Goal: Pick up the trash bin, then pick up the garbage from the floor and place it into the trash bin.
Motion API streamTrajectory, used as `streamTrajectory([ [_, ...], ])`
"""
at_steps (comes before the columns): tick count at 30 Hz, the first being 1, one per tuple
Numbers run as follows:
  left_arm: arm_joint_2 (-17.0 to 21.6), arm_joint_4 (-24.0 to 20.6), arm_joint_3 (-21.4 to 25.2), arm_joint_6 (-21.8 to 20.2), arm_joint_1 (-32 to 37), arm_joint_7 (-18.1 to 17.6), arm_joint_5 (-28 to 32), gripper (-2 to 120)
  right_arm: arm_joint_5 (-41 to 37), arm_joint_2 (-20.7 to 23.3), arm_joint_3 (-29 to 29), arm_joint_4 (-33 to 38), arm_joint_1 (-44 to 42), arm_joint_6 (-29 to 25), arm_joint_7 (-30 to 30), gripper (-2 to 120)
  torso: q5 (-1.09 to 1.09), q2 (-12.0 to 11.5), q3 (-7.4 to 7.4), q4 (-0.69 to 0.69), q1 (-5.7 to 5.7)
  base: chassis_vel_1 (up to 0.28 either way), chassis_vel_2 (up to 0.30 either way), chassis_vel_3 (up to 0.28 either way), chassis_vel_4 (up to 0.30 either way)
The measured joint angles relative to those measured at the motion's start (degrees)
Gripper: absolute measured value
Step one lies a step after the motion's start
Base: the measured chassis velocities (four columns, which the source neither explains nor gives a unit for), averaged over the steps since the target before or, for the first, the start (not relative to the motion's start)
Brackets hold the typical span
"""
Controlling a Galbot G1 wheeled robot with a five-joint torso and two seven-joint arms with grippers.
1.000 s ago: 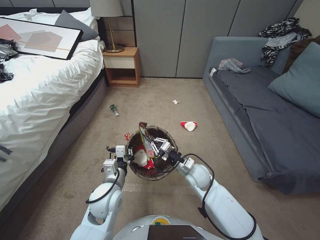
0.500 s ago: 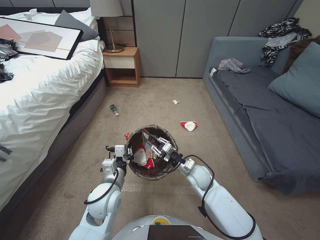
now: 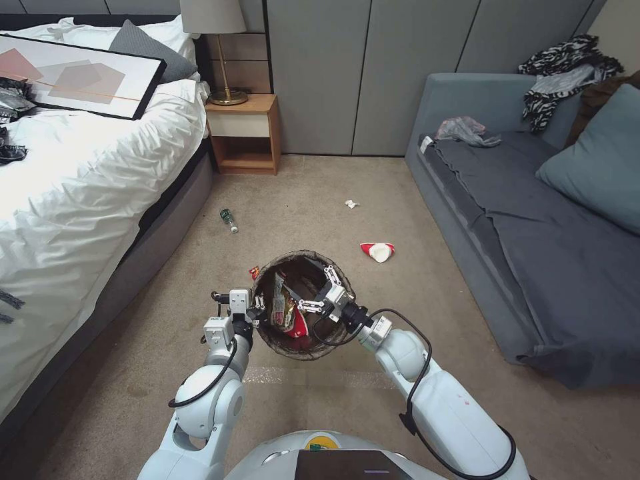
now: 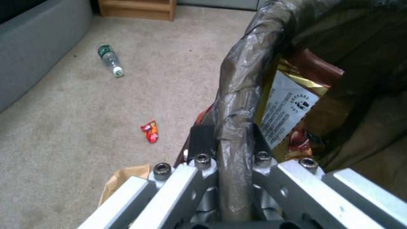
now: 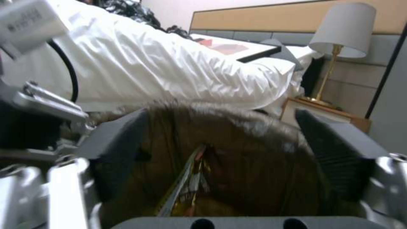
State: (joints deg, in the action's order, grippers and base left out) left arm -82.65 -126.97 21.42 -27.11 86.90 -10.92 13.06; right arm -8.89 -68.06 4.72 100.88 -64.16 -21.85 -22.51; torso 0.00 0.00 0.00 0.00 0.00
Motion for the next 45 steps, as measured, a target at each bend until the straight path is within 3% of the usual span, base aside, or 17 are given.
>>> streamTrajectory([
  [3, -0.02, 0.24, 0.10, -0.12, -0.08, -0.04, 0.02, 0, -0.43, 0.25, 0.98, 2.26, -0.66, 0.00, 0.17, 99, 0.00, 0.00, 0.00, 0.01, 0.00, 0.000, 0.000, 0.000, 0.000],
  [8, -0.02, 0.39, 0.42, -0.14, -0.08, -0.08, 0.02, 0, -1.33, 0.45, 3.07, 6.53, -2.24, 0.13, 2.31, 100, 0.00, 0.00, 0.00, 0.00, 0.00, 0.000, 0.000, 0.000, 0.000],
  [12, 0.22, 0.44, 1.22, -0.14, -0.07, -0.14, 0.26, 0, -0.81, -0.27, 10.66, 15.12, -7.38, 1.81, 8.21, 100, 0.00, 0.00, 0.00, 0.00, 0.00, 0.000, 0.000, 0.000, 0.000],
  [21, 0.20, 0.26, 1.13, -0.09, -0.09, -0.16, 0.45, 0, 1.01, -1.35, 18.42, 18.91, -12.26, 1.93, 10.97, 100, 0.01, 0.00, 0.00, 0.02, 0.00, 0.000, 0.000, 0.000, 0.000],
  [26, 0.47, -0.01, 1.68, 0.33, 0.00, -0.12, 0.38, 0, 3.43, -5.42, 24.33, 22.59, -18.45, 4.60, 19.67, 100, 0.00, 0.00, -0.01, -0.01, 0.00, 0.000, 0.000, 0.000, 0.000],
  [32, 0.58, 0.04, 2.11, 0.85, -0.25, -0.07, 0.25, 0, 4.93, -10.91, 27.58, 19.57, -26.74, 2.43, 26.21, 100, 0.00, 0.00, -0.01, -0.02, 0.00, 0.000, 0.000, 0.000, 0.000],
  [38, 0.57, 0.54, 2.11, 1.41, -0.21, 0.00, 0.07, 0, 4.60, -14.83, 27.47, 12.72, -30.15, -3.66, 26.60, 100, 0.00, 0.00, 0.00, 0.00, 0.00, 0.000, 0.000, 0.000, 0.000],
  [45, 0.88, 0.53, 2.39, 1.54, -0.13, 0.01, 0.07, 0, 6.00, -16.36, 27.14, 8.03, -29.63, -8.86, 25.87, 100, 0.00, 0.00, 0.00, 0.01, 0.00, 0.000, 0.000, 0.000, 0.000],
])
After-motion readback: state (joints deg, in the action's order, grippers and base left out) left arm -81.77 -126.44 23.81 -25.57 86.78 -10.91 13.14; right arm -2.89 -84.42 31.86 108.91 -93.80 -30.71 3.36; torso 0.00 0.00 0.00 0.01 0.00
